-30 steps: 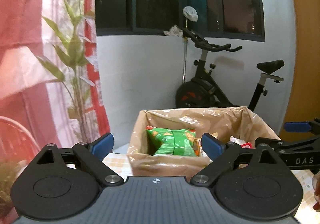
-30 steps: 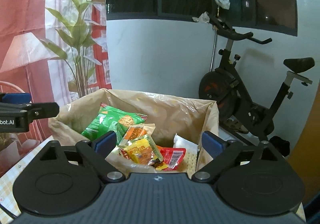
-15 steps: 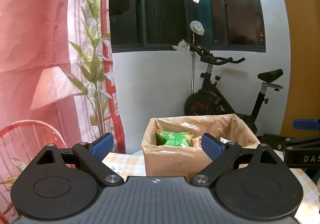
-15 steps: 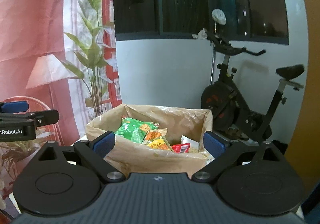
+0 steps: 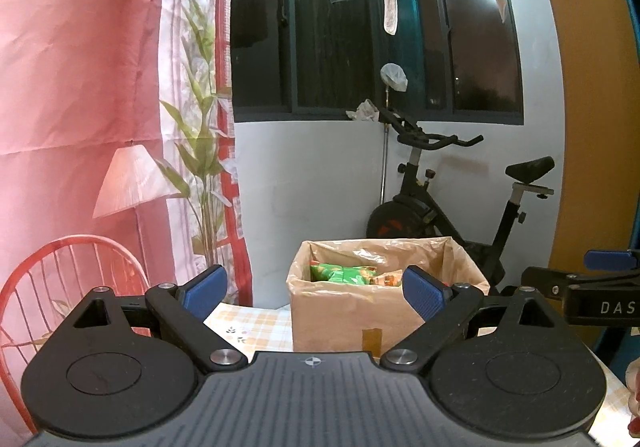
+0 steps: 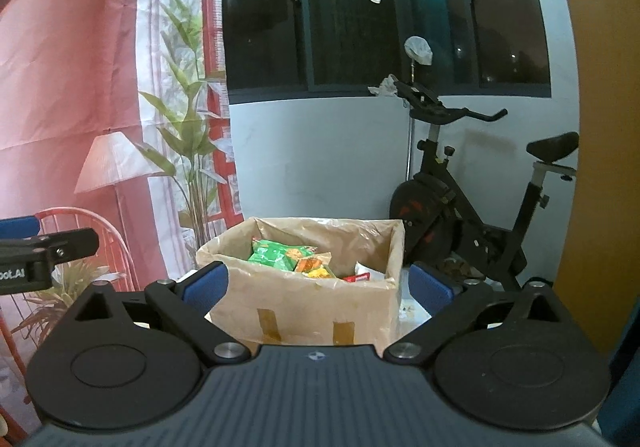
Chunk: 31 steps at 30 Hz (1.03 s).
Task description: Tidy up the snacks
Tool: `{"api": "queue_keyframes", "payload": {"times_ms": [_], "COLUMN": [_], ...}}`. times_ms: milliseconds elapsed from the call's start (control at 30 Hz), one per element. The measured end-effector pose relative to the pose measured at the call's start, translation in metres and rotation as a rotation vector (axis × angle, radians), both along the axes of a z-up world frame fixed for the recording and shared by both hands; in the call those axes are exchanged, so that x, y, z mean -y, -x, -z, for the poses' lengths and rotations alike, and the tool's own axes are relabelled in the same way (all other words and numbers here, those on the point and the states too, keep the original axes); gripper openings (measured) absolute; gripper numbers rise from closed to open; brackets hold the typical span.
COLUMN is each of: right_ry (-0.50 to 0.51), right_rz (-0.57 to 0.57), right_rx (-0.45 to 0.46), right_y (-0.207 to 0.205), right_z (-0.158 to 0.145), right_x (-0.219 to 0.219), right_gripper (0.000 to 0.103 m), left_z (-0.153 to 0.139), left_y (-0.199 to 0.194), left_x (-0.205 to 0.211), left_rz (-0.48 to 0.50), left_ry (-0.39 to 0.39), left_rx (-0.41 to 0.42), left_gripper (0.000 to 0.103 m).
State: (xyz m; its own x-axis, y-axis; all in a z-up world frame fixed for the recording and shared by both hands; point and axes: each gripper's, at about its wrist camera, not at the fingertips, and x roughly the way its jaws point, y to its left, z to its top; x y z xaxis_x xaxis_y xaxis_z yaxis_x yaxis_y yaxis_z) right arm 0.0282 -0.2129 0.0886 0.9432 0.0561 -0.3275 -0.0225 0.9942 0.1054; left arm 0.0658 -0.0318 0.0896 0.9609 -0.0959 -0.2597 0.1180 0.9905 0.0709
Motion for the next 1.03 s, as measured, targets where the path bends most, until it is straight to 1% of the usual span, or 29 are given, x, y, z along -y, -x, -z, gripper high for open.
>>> {"api": "queue_keyframes", "payload": {"times_ms": [200,567,833,1033], "right_ry": [0.03,0.03,0.026,0.028], "right_rz": [-0.007,-0.017,-0.011,-0.011], "right_rx": [0.011,0.013,0.014,0.015], "right_y": [0.0055,0.0089,0.009,0.0088], "right_z": [-0.0018,0.0002,0.0007,0.0007], "right_x": [-0.0056,-0.0084,-0.0074,-0.0076], "right_gripper": [0.099,0.1,0.1,0.1], "left_z": [-0.0018,-0.0019,-0.0016,0.0008], "left_y": [0.0039,0.0077,0.0072,0.0099], "left_x": [-0.0048,-0.0086,-0.0073,-0.005], "left_rz": [-0.021,-0.037,-0.047,-0.046], "left_ry": [0.01,0.027,0.022,0.026], "left_rx": [0.014,0.015,0.011,0.03], "left_gripper": [0.096,0.096,0.096,0.096]}}
